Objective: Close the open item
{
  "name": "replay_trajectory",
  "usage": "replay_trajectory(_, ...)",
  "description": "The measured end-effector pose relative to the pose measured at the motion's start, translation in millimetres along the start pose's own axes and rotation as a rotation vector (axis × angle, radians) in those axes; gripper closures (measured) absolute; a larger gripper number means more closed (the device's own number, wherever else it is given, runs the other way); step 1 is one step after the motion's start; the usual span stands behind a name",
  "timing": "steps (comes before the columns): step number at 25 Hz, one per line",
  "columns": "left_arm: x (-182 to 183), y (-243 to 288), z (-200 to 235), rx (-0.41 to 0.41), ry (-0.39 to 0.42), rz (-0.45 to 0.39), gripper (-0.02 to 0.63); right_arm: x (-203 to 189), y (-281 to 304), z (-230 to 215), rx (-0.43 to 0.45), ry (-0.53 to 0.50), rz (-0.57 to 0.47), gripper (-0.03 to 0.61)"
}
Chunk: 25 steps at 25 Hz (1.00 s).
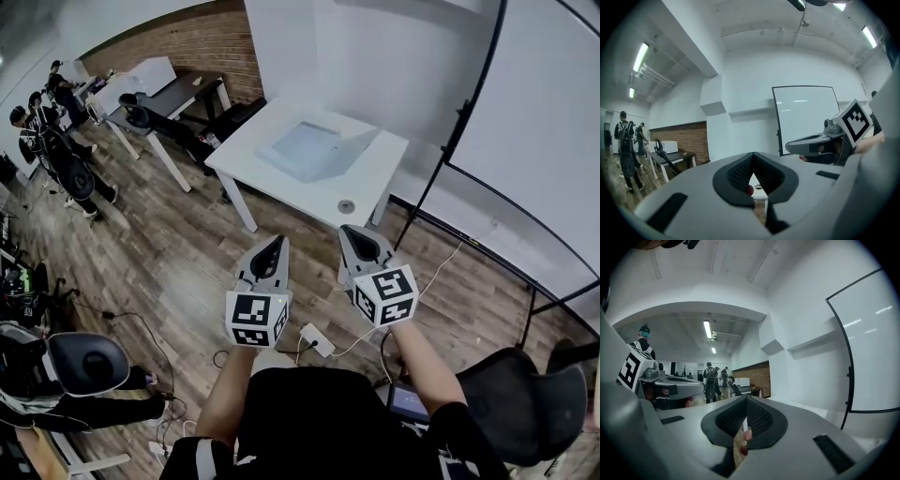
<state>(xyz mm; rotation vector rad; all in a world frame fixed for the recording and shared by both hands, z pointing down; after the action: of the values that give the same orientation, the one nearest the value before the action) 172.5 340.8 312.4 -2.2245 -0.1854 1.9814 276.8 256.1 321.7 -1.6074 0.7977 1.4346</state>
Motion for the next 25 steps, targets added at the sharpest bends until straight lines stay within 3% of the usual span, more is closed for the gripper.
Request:
replay_trajectory(11, -22.6, 47.3, 33.0, -0.050, -0.015, 0.002, 0.603, -16.4, 47.6, -19.7, -0.036, -0.004, 0.027, 0.540)
replay_trajectory(25, -64.5, 146.8, 149.1, -0.122, -0.120, 0.026, 0.603, -41.2, 202.2, -45.1, -0.099, -0.007, 0.075, 0.540)
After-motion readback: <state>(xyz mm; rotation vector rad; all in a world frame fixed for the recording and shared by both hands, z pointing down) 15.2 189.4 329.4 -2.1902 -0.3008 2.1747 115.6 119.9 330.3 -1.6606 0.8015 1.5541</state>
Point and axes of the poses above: the fingertips, and each gripper's own axes: y forward along the fingers, z to its left, x out of its top, the point moved 2 cm from there along -y, backward along the fingers, and after that the axes turned 15 degrees about -z, right-handed, at the moved point
